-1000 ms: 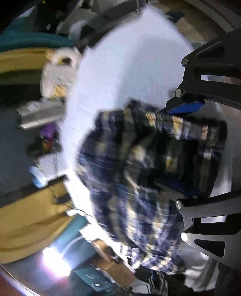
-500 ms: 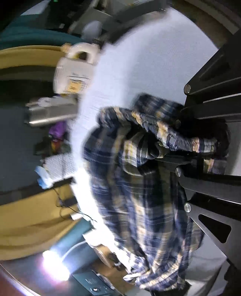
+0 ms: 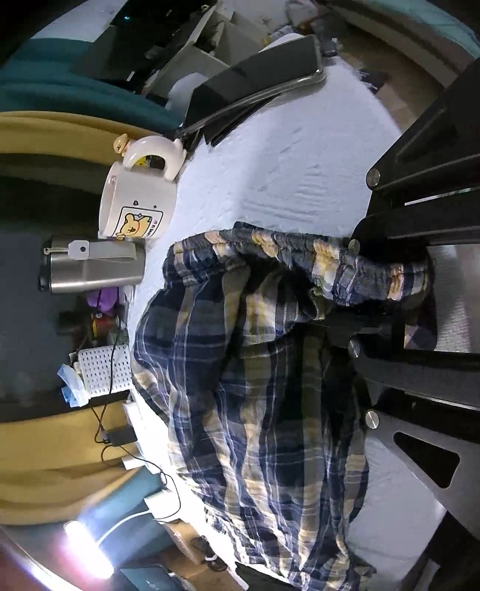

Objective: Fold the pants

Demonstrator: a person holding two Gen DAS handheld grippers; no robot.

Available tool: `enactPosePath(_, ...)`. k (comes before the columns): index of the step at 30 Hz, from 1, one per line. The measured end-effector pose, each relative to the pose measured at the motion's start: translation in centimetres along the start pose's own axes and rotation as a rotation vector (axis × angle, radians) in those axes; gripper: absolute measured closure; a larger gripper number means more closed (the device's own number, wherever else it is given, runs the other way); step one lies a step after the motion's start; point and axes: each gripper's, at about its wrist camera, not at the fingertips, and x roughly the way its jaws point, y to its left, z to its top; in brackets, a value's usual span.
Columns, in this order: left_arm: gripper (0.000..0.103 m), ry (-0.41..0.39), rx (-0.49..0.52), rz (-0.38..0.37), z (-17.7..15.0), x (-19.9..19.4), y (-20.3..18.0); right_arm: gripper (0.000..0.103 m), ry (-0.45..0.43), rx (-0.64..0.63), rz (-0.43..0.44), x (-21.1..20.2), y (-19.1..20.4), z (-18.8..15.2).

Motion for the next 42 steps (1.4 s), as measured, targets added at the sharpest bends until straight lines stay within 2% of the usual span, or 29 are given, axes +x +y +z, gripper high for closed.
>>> enactPosePath(3, 0.101, -0.063, -0.010, -0.061, 1.5, -1.3, 0.2, 0.086, 0.001, 0.008, 0.008, -0.9, 0.1, -0.1)
enactPosePath(4, 0.096, -0.073, -0.015, -0.081, 1.7, -1.4, 0.1, 0.080, -0.002, 0.011, 0.010, -1.4, 0.1, -0.2)
enactPosePath(5, 0.071, -0.080, -0.023, -0.121, 2.0, -1.2, -0.1, 0.063, -0.010, 0.014, 0.008, -1.9, 0.0, -0.2)
enactPosePath(6, 0.040, -0.076, -0.030, -0.150, 2.2, -0.6, -0.2, 0.054, -0.015, 0.017, 0.012, -2.3, -0.1, -0.2)
enactPosePath(7, 0.033, -0.071, -0.033, -0.163, 2.2, -0.4, -0.6, 0.030, -0.028, 0.020, 0.008, -2.8, -0.2, -0.2)
enactPosePath(8, 0.033, -0.063, -0.029, -0.175, 2.3, 0.4, -1.1, 0.016, -0.040, 0.021, 0.007, -3.2, -0.2, -0.2)
enactPosePath(11, 0.033, -0.022, -0.006, -0.199, 2.6, 2.7, -2.6, 0.016, -0.069, 0.034, 0.021, -4.4, -0.5, 0.1)
enactPosePath(14, 0.035, -0.027, -0.013, -0.184, 3.2, 4.1, -3.2, 0.017, -0.094, 0.035, 0.028, -4.8, -0.4, 0.5)
enactPosePath(15, 0.056, -0.040, -0.016, -0.187, 3.4, 4.2, -3.4, 0.017, -0.100, 0.036, 0.038, -4.7, -0.3, 0.6)
enactPosePath(16, 0.071, -0.039, -0.017, -0.191, 3.6, 4.4, -3.5, 0.017, -0.101, 0.037, 0.051, -4.4, -0.2, 0.7)
enactPosePath(17, 0.094, -0.017, -0.015, -0.182, 3.7, 4.8, -3.6, 0.023, -0.099, 0.034, 0.059, -4.2, 0.0, 0.7)
enactPosePath(20, 0.098, 0.015, -0.005, -0.146, 3.1, 4.7, -3.3, 0.040, -0.055, 0.002, 0.016, -2.3, 0.6, 0.5)
enactPosePath(23, 0.098, 0.042, 0.001, -0.078, 2.2, 3.6, -2.5, 0.047, 0.014, 0.000, -0.038, -0.2, 0.2, -0.6)
enactPosePath(25, 0.098, 0.061, -0.018, -0.064, 1.7, 3.0, -1.5, 0.047, 0.008, 0.028, -0.013, -0.4, -0.3, -1.4)
enactPosePath(28, 0.098, 0.109, -0.022, -0.021, 1.4, 2.3, -0.6, 0.047, 0.019, 0.038, -0.033, -1.0, -0.7, -1.9)
enactPosePath(31, 0.097, 0.082, -0.094, -0.036, 2.3, 0.5, 1.7, 0.047, 0.031, 0.033, -0.046, -2.0, -1.0, -2.0)
enactPosePath(33, 0.096, 0.041, -0.116, 0.005, 3.5, -0.5, 3.0, 0.044, 0.020, 0.025, -0.062, -3.1, -1.3, -1.9)
enactPosePath(34, 0.092, 0.006, -0.127, 0.015, 4.4, -1.1, 3.8, 0.044, 0.003, 0.027, -0.058, -3.9, -1.5, -1.7)
enactPosePath(36, 0.053, -0.021, -0.144, 0.028, 6.0, -1.0, 4.8, 0.044, -0.035, 0.039, -0.032, -5.0, -2.2, -1.0)
enactPosePath(38, 0.051, -0.054, -0.148, 0.013, 8.1, -0.2, 5.3, 0.043, -0.095, 0.055, -0.021, -6.0, -3.1, 0.3)
enactPosePath(42, 0.051, -0.061, -0.126, -0.026, 12.0, 2.7, 4.8, 0.043, -0.145, 0.078, 0.004, -5.6, -4.7, 3.4)
